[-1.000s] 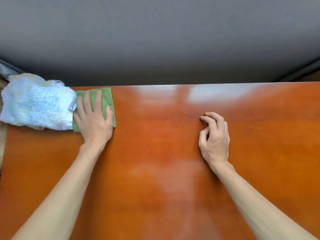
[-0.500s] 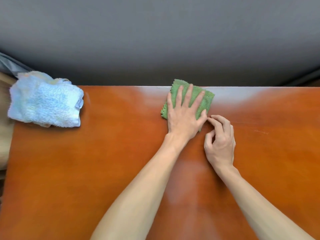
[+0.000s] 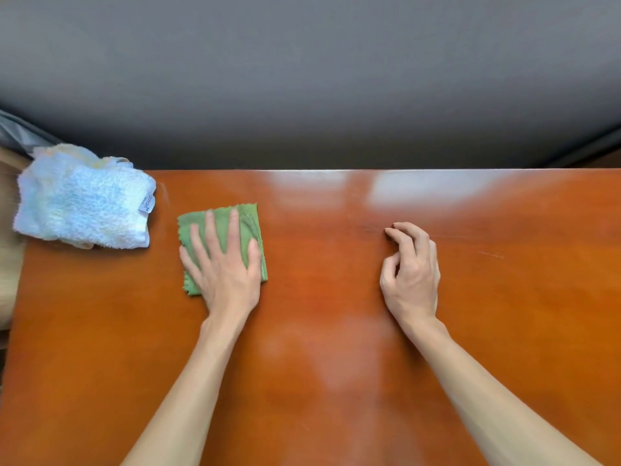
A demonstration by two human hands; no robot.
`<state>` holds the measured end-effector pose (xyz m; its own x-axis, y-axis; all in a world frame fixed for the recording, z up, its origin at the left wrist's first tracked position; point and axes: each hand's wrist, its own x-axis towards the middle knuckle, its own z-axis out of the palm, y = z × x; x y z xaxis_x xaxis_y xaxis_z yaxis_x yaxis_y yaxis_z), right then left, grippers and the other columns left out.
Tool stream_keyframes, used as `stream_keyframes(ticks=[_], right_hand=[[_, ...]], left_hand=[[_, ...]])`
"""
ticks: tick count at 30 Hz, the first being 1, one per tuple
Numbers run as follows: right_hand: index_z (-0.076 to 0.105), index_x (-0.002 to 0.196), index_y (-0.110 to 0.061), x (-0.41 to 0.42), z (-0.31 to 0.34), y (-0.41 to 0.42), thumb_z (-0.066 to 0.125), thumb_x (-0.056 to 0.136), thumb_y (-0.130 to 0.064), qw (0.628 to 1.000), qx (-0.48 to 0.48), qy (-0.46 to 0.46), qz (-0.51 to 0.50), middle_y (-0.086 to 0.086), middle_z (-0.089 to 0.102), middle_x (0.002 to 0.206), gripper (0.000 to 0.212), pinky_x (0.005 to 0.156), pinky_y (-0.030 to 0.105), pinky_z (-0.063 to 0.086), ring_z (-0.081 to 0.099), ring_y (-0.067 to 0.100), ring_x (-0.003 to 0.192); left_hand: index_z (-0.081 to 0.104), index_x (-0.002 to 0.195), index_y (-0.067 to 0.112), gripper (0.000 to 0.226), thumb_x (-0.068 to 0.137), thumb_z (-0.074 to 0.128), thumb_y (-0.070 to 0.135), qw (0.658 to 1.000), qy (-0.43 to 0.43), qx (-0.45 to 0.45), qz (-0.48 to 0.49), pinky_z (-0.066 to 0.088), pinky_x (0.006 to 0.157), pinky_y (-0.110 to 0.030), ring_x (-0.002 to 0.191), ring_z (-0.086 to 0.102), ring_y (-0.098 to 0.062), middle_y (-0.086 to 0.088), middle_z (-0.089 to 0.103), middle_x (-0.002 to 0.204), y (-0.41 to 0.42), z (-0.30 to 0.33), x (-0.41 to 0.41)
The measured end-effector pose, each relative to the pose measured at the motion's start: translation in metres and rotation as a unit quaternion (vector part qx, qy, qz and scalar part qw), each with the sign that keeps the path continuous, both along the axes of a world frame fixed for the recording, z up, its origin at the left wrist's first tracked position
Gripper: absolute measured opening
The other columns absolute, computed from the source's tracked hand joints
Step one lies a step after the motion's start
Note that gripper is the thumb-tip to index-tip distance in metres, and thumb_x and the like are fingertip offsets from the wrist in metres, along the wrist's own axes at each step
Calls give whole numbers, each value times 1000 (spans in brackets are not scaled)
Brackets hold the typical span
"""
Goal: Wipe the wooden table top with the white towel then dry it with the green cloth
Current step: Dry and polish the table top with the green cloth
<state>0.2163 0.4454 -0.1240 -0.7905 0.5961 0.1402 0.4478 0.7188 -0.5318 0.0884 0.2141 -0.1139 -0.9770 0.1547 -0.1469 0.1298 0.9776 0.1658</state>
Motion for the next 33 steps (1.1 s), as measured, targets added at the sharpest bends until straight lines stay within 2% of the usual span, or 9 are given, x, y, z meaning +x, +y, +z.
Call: stream_keyframes(ticks=[4,8,12,15,17,20,26,30,33], right_hand=[[64,118,-10,3,7,3,51,82,2,999,-36,6,4,4,57,128,40,94,32,45,51,20,110],[64,117,-6,15,15,28,47,83,10,987,-131,58,66,8,55,128,41,103,26,41,51,21,120],[64,116,-6,45,24,99,45,87,5,993,-92,68,12,7,56,124,37,105,23,39,52,19,119],[63,117,-6,71,20,160,46,89,4,996,-44,45,-58,10,56,123,34,103,20,36,52,23,116],[62,118,-6,86,14,190,46,91,2,995,-34,26,-85,12,55,123,33,103,21,37,51,24,117],[61,119,-6,98,4,208,44,93,-3,997,-16,12,-77,11,53,125,31,100,27,42,49,22,116],[61,119,-11,98,-3,208,52,90,-3,998,-2,8,-67,7,53,128,31,96,34,49,47,20,116],[62,117,-9,98,-3,209,52,88,-1,998,-10,22,-64,8,55,126,32,94,38,50,49,22,114],[64,114,-7,96,-2,210,51,87,2,997,-17,34,-71,9,57,124,32,92,38,50,51,24,112]], left_hand=[[27,155,34,58,101,34,50,998,-35,55,7,-1,120,-58,153,0,-31,-5,10,166,43,5,42],[26,155,37,56,102,40,47,996,-49,66,-35,-3,120,-58,153,-3,-31,-5,7,167,123,9,81],[26,154,42,55,101,41,49,987,-77,80,-116,-11,118,-56,153,-10,-28,-2,2,167,196,10,97],[36,149,43,55,97,51,49,980,-107,119,-122,-13,116,-57,152,-10,-25,1,4,166,226,11,84],[37,148,43,56,96,52,52,978,-101,120,-138,-11,118,-57,152,-6,-24,1,8,166,229,11,65],[34,150,41,58,96,42,60,982,-57,78,-160,-5,120,-58,153,2,-25,1,14,165,216,9,35],[26,154,34,62,98,21,58,994,10,-4,-108,4,120,-60,152,7,-31,-3,15,165,166,2,5],[21,156,30,63,99,18,56,999,20,-14,-43,4,120,-62,152,6,-33,-7,13,165,142,0,13],[16,157,26,65,99,19,54,999,14,-17,-33,2,120,-62,152,5,-36,-11,9,166,148,2,42]])
